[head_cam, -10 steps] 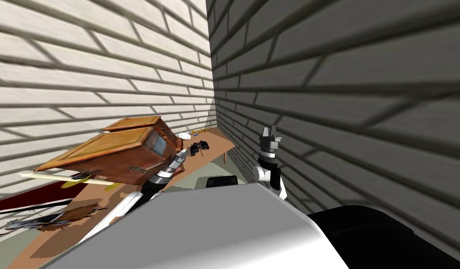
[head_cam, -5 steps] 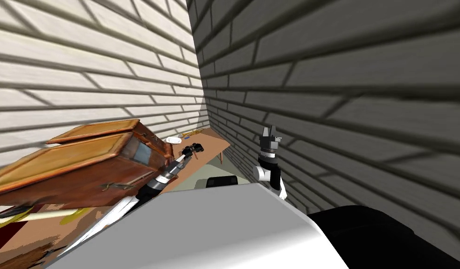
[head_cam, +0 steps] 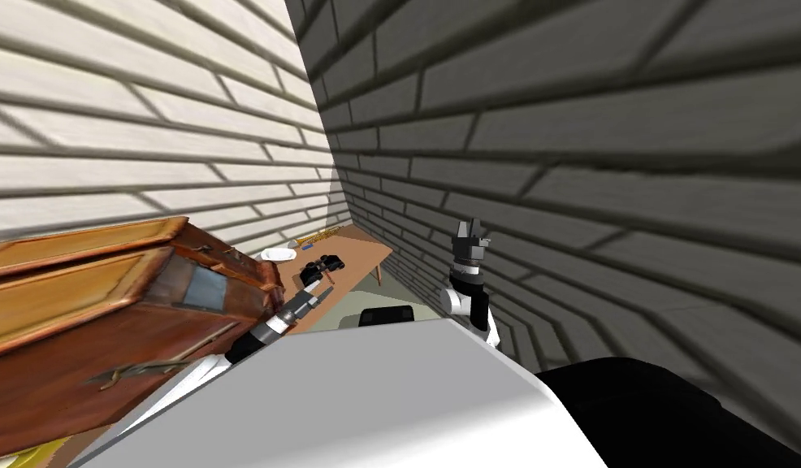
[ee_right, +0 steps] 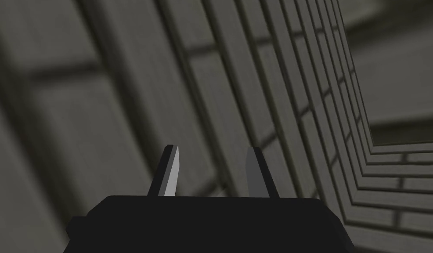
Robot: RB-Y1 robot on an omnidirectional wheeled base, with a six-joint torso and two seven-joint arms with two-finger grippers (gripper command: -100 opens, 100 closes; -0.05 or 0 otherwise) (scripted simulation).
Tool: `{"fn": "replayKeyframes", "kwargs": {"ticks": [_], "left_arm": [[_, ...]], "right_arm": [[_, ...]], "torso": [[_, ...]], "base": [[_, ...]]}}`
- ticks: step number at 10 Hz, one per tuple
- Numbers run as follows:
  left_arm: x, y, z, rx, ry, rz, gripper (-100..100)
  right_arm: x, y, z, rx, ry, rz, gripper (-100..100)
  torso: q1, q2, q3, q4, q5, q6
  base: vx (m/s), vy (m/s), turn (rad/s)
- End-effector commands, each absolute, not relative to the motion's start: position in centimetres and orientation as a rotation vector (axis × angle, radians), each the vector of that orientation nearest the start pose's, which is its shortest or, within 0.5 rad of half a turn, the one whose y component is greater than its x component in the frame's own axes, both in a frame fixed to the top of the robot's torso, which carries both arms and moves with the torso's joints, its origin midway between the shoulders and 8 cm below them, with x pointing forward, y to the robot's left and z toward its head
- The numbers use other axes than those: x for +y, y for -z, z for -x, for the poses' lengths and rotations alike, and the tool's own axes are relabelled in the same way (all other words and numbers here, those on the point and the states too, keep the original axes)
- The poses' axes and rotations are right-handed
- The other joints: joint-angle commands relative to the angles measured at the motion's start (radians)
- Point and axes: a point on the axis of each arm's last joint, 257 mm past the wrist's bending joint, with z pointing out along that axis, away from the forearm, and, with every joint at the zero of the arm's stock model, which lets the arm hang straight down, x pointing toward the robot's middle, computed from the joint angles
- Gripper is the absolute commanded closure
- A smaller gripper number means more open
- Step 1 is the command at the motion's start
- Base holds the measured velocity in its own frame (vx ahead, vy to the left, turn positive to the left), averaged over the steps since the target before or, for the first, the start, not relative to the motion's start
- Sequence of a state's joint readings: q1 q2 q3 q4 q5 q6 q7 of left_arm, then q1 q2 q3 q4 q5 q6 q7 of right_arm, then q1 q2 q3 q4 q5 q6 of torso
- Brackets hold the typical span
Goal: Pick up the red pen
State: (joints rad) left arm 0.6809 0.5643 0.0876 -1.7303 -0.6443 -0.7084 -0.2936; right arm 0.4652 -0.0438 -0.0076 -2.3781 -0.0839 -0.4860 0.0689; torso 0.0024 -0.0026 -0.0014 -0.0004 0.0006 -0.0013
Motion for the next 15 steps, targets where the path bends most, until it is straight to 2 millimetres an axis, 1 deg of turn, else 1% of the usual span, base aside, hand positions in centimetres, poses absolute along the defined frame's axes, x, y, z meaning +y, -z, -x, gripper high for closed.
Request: {"fn": "replayKeyframes", "kwargs": {"ticks": [1,2,3,4,5,6,7,8,9,10,11,12,13,14,15], "left_arm": [[32.9,31.6,-28.0,1.821,0.419,-0.300,-100],[33.1,32.4,-27.6,1.841,0.408,-0.313,-100],[34.4,34.6,-26.0,1.903,0.358,-0.377,-100],[34.3,34.9,-25.8,1.912,0.350,-0.401,-100],[35.6,37.1,-24.1,1.972,0.302,-0.471,-100],[35.6,37.4,-23.9,1.980,0.295,-0.493,-100],[36.8,39.2,-22.1,2.029,0.253,-0.568,-100],[36.9,39.8,-21.7,2.044,0.244,-0.589,-100],[38.1,41.3,-19.9,2.087,0.206,-0.667,-100],[38.4,41.9,-19.4,2.105,0.197,-0.688,-100],[39.8,43.6,-17.1,2.156,0.160,-0.766,-100],[39.8,43.9,-16.9,2.161,0.155,-0.789,-100],[41.3,45.4,-14.6,2.207,0.122,-0.869,-100],[41.3,45.6,-14.3,2.212,0.118,-0.893,-100],[42.6,47.0,-12.1,2.253,0.091,-0.979,-100]], "right_arm": [[-27.7,-7.6,-32.5,0.534,-1.327,-0.559,0],[-27.7,-7.6,-32.5,0.534,-1.327,-0.559,0],[-27.7,-7.6,-32.5,0.534,-1.326,-0.559,0],[-27.7,-7.6,-32.5,0.534,-1.327,-0.559,0],[-27.7,-7.6,-32.5,0.534,-1.326,-0.559,0],[-27.7,-7.6,-32.5,0.534,-1.327,-0.559,0],[-27.7,-7.6,-32.5,0.534,-1.326,-0.559,0],[-27.7,-7.6,-32.5,0.534,-1.327,-0.559,0],[-27.7,-7.6,-32.5,0.534,-1.326,-0.559,0],[-27.7,-7.6,-32.5,0.534,-1.327,-0.559,0],[-27.7,-7.6,-32.5,0.534,-1.326,-0.559,0],[-27.7,-7.6,-32.5,0.534,-1.326,-0.559,0],[-27.7,-7.6,-32.5,0.534,-1.326,-0.559,0],[-27.7,-7.6,-32.5,0.534,-1.326,-0.559,0],[-27.7,-7.6,-32.5,0.534,-1.326,-0.559,0]], "torso": [[0.000,0.000,0.000,0.000,0.000,0.000],[0.000,0.000,0.000,0.000,0.000,0.001],[0.000,0.000,0.000,0.000,0.000,0.000],[0.000,0.000,0.000,0.000,0.000,0.000],[0.000,-0.001,0.000,0.000,0.000,0.000],[0.000,-0.001,0.000,0.000,0.000,0.000],[0.000,-0.001,-0.001,0.000,0.000,0.000],[0.000,-0.001,-0.001,0.000,0.000,0.001],[0.000,-0.001,-0.001,0.000,0.000,-0.001],[0.000,-0.002,-0.001,0.000,0.000,0.000],[0.000,-0.002,-0.001,0.000,0.000,-0.001],[0.000,-0.002,-0.001,0.000,0.000,0.000],[0.000,-0.002,-0.001,0.000,0.000,-0.001],[0.000,-0.002,-0.001,0.000,0.000,0.000],[-0.001,-0.002,-0.001,0.000,0.000,-0.001]], "base": [[-0.003,0.007,-0.389],[-0.003,0.012,-0.219],[0.002,0.007,-0.333],[0.000,0.010,-0.240],[0.003,0.003,-0.382],[0.003,0.009,-0.248],[0.010,0.000,-0.414],[0.009,0.010,-0.187],[0.013,0.001,-0.351],[0.012,0.008,-0.223],[0.018,0.003,-0.311],[0.016,0.008,-0.223],[0.019,0.002,-0.288],[0.018,0.004,-0.213],[0.025,0.000,-0.355]]}}
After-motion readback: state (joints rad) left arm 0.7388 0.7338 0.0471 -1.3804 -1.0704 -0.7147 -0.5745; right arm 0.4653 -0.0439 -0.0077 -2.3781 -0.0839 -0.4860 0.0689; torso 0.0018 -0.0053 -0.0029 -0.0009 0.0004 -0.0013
